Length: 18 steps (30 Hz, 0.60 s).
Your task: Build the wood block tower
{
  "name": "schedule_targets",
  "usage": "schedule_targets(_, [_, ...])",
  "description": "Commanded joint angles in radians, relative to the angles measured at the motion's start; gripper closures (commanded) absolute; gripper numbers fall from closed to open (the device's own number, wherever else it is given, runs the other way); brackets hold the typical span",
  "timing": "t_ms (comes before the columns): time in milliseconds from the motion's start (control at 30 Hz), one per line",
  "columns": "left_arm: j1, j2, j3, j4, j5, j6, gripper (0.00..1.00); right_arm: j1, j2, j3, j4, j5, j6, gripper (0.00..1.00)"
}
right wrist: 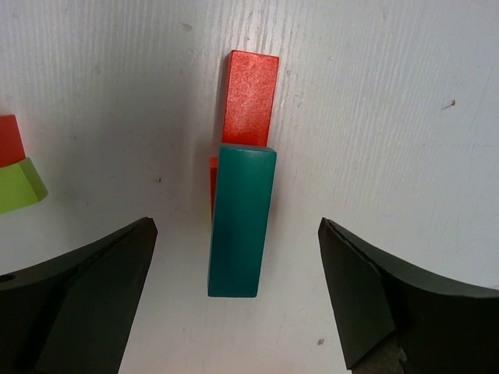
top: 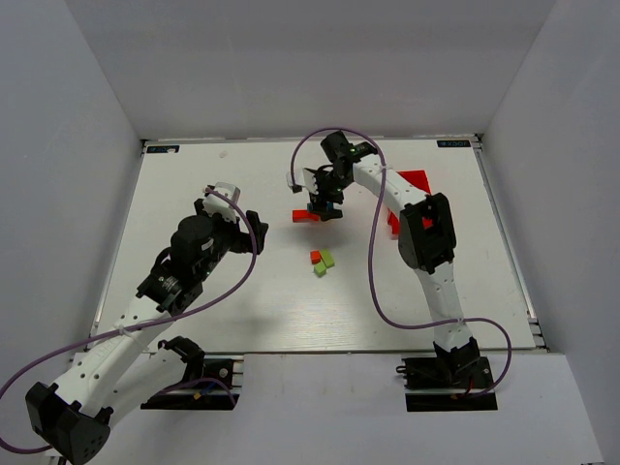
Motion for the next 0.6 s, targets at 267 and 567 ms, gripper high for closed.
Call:
schedule_targets(267, [0.006,-0.006,0.004,0.006,-0.010,0.006,0.01,-0.008,-0.383,-0.289,0.063,-0.004,-0.003,0.10])
schedule_targets(567, [0.006,-0.018,-0.039,0.067,0.122,-0.033,0.01,-0.011,-0.971,-1.057,0.656,0.152,0.363,0.10])
